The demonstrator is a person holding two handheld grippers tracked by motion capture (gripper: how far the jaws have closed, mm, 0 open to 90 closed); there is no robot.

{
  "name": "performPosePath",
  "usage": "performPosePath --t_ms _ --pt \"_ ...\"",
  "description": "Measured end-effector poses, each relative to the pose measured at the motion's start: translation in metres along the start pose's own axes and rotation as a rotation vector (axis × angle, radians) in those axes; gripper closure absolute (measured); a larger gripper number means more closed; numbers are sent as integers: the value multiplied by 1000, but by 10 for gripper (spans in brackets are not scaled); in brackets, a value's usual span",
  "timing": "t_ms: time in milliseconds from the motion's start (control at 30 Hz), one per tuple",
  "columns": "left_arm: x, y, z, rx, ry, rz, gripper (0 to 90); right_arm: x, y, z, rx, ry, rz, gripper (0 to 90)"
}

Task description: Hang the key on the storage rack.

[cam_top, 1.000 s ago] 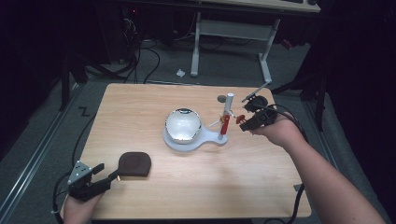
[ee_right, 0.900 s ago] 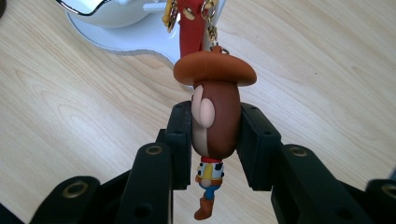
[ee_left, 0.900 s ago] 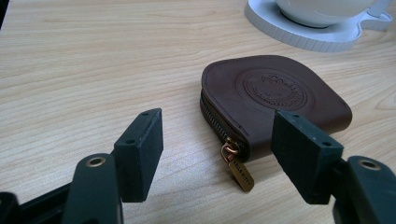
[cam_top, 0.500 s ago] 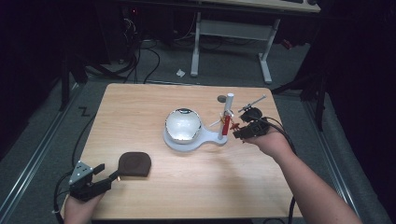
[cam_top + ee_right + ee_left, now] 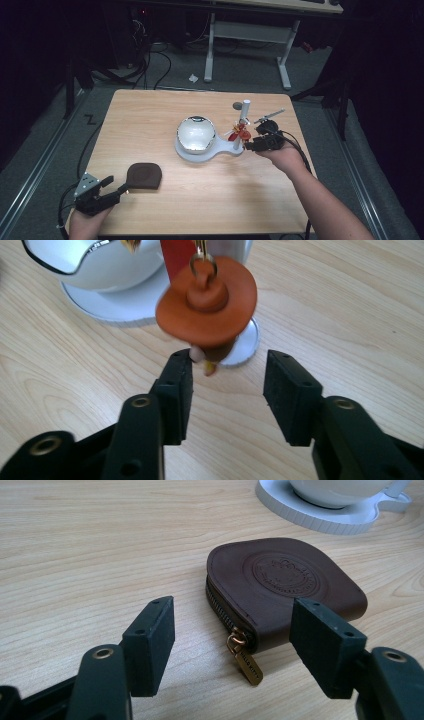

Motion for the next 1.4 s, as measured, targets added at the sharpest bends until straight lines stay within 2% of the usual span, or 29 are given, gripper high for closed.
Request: performPosePath --t_ms 133,233,300,333,367,433,500,633,767,833,933,1033,1100,1233,1400 --pt "0 1 0 6 -8 -8 349 9 -8 -4 -18 -13 -44 518" --pt "-1 2 -2 6 -12 -7 344 15 -20 -7 4 -69 -70 509" --pt "-2 2 -3 0 -17 -4 343 19 -29 -7 -6 -58 -97 510" --pt "-3 2 -4 -8 -20 -1 342 20 -33 -6 3 -75 -104 519" --pt "-3 2 -5 -18 -19 2 342 22 -38 -5 19 -100 -137 531" --pt "-5 2 -7 -30 -21 8 339 23 -47 -3 21 -129 -159 529" --pt "-7 2 -9 -27 -26 7 339 24 -57 2 33 -155 -194 528" --pt "-9 2 -13 -36 -25 11 339 19 -80 12 15 -156 -231 528" --pt "-10 4 -16 -38 -26 7 340 9 -106 18 -22 -124 -260 520" --pt "-10 5 -17 -38 -27 4 340 3 -118 19 -74 -104 -284 515" --pt "-12 4 -16 -35 -30 10 341 -5 -136 21 -118 -104 -311 508" --pt "-14 4 -15 -24 -31 16 341 -7 -151 24 -123 -86 -341 504" --pt "-14 5 -16 -23 -35 13 341 -4 -157 22 -111 -79 -353 500" --pt "-14 6 -18 -21 -31 4 343 -1 -165 16 -131 -88 -362 498" --pt "-14 10 -18 -1 -38 -19 346 8 -173 18 -136 -76 -394 500"
Point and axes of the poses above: each handheld gripper's, and its own axes: x roughly backward along the jaws, y roughly out of its top, z roughly to its left, the point moved 6 cm from there along -x, roughly forward along the jaws, and after that the axes turned 13 degrees about -y, right-handed, at the moved point
